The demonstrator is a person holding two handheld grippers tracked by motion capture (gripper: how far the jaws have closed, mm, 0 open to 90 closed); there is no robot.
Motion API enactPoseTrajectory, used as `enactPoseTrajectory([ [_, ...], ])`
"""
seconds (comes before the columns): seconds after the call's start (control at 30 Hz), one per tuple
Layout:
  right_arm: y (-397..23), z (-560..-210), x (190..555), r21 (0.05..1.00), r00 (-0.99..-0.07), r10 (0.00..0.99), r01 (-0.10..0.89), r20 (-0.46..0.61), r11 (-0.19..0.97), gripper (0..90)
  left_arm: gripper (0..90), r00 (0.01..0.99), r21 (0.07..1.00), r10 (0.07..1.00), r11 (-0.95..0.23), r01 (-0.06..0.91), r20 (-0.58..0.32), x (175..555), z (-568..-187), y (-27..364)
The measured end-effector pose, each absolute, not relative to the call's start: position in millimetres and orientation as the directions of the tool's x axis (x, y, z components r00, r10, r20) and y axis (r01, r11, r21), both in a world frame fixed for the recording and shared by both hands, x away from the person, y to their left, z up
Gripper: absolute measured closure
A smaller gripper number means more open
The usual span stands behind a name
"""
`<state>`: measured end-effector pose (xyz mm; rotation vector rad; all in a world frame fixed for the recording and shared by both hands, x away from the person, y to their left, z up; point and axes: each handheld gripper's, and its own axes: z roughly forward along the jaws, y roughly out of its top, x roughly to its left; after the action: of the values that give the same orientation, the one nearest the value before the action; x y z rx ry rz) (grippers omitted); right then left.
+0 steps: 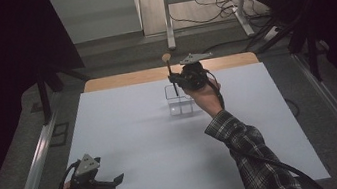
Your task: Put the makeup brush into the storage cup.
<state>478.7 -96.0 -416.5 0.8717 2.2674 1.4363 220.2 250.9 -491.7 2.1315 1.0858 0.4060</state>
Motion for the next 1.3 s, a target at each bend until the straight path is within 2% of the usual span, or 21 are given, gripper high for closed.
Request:
enactPoseTrajectory([
  [1.3, -90, -452, 477, 0.861, -0.762, 0.645, 0.361, 0.051, 0.359, 82.9, 0.7, 0.615, 0.688, 0.788, -0.433, 0.582, -0.024, 220, -494, 248],
])
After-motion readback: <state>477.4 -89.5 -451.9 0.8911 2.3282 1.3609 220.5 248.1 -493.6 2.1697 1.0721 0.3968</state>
